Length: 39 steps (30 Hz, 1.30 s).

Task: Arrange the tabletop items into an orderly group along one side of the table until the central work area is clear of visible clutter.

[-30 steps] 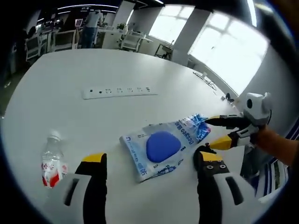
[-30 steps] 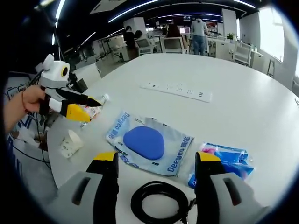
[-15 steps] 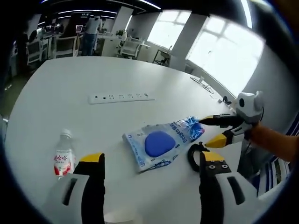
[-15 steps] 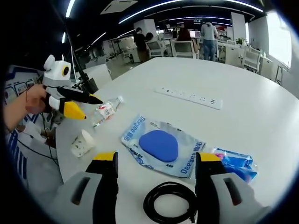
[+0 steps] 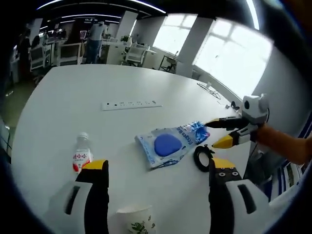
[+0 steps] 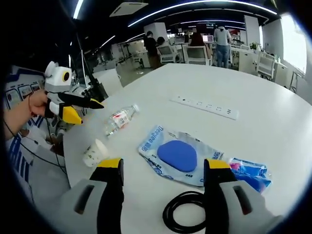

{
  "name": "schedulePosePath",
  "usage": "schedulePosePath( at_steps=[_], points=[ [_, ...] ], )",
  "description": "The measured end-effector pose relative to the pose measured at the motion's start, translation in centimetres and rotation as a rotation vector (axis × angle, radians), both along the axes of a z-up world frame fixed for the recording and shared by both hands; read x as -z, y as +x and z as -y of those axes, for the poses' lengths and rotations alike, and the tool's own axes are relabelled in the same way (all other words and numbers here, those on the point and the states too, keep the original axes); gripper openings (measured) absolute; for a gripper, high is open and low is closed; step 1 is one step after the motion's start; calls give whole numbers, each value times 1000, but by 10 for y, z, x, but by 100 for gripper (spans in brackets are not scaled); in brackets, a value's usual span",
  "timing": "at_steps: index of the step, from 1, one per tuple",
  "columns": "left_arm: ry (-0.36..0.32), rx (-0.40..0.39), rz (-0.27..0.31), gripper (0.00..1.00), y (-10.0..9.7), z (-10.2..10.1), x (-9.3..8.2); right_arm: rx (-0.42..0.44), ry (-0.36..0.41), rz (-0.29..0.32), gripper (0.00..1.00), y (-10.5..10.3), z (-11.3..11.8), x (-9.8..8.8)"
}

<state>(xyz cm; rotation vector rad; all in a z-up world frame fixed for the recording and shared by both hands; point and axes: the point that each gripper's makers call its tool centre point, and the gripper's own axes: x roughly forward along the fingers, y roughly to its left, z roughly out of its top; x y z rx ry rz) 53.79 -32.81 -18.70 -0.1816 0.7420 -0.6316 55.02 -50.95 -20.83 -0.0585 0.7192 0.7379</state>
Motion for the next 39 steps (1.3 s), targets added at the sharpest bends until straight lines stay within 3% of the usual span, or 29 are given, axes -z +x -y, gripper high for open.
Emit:
schedulePosePath(
  at_steps=[7, 23, 39],
  points=[
    [-12, -12, 13, 87, -9, -26, -11, -5, 26, 6, 66, -3, -22, -12],
    [-26, -5, 22, 87, -28, -78, -17, -14, 76, -3, 65, -6, -80, -27],
    [-41, -3, 39, 87, -28, -115, -18, -52, 90, -23, 65, 3, -135, -23]
  ],
)
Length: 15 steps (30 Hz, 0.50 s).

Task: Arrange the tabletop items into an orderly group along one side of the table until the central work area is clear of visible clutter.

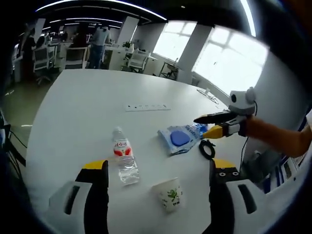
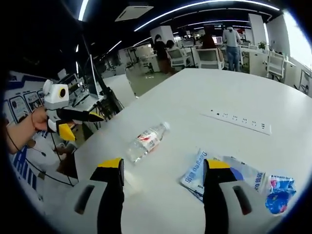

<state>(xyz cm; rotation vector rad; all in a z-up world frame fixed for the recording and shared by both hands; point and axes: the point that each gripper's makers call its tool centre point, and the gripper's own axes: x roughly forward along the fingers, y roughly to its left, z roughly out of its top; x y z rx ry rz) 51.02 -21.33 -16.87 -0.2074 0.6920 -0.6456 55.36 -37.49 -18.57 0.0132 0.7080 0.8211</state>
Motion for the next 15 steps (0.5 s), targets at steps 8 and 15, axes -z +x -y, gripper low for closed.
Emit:
schedulePosePath(
  at_steps=[8, 15],
  points=[
    [-15, -19, 2, 87, 3, -13, 4, -8, 15, -27, 64, 6, -17, 5],
    [-29, -39, 0, 86, 8, -25, 8, -21, 35, -56, 63, 15, -38, 14]
  ],
)
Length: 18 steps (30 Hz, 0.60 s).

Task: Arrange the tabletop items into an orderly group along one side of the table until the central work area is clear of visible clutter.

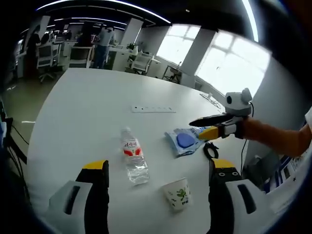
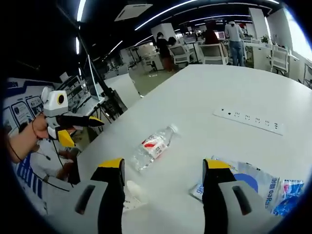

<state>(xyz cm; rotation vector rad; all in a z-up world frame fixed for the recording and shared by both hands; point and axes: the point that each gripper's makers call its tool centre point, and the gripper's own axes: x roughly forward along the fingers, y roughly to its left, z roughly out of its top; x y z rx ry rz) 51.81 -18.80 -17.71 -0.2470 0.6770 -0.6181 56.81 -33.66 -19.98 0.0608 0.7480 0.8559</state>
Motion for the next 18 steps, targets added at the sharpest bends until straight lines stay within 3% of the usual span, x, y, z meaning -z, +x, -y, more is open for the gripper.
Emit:
schedulePosePath(
  at_steps=[10, 18],
  points=[
    [-27, -28, -4, 86, 5, -17, 7, -11, 17, -46, 63, 15, -23, 16],
    [-58, -52, 3, 86, 9, -25, 9, -8, 45, -95, 62, 39, -42, 35]
  ],
)
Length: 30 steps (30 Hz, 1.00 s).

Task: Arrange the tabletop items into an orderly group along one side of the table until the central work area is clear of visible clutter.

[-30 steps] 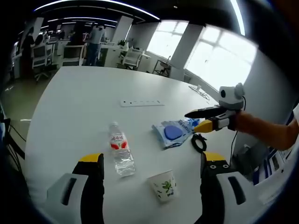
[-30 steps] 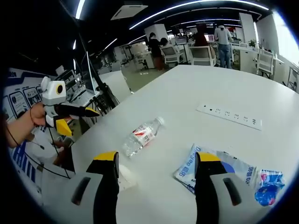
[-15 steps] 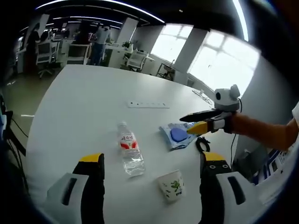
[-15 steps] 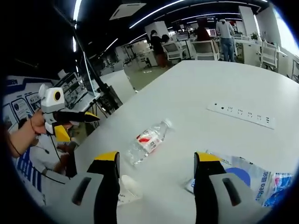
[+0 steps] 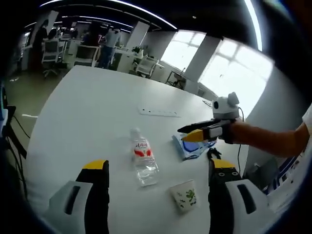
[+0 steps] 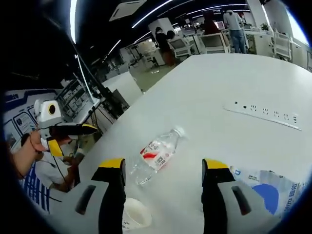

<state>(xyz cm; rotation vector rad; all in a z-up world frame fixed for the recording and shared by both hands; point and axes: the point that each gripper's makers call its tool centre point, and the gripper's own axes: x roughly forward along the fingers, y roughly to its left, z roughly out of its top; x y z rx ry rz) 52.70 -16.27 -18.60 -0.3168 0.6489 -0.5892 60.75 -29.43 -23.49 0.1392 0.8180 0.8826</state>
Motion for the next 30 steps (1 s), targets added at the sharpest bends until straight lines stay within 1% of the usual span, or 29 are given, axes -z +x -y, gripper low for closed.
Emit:
schedulePosePath(
  at_steps=[3, 6, 7, 11, 14, 17, 18, 20, 26, 28, 30],
  points=[
    [-4, -2, -3, 86, 0, -3, 3, 3, 2, -20, 62, 6, -6, 8],
    [-10, -10, -4, 86, 1, -7, 6, 9, 23, -38, 62, 6, -16, 9],
    [-11, -11, -5, 85, 1, -8, 7, 5, 23, -38, 62, 11, -18, 12],
    [-7, -13, -6, 85, 1, -10, 9, 1, 27, -46, 61, 18, -25, 17],
    [-22, -17, -1, 85, 2, -9, 9, 4, 43, -64, 60, 27, -32, 23],
    [-31, -19, 0, 84, 3, -8, 12, 17, 62, -94, 59, 33, -37, 30],
    [-38, -19, -1, 84, 3, -7, 12, 31, 72, -120, 59, 35, -38, 32],
    [-44, -17, 1, 84, 3, -5, 13, 42, 87, -130, 59, 40, -41, 35],
    [-61, -25, 6, 84, 6, -6, 14, 90, 132, -199, 54, 50, -50, 44],
    [-65, -28, 7, 84, 7, -6, 16, 90, 132, -212, 51, 51, -53, 47],
    [-69, -31, 5, 84, 8, -6, 17, 99, 139, -235, 51, 55, -57, 51]
  ],
)
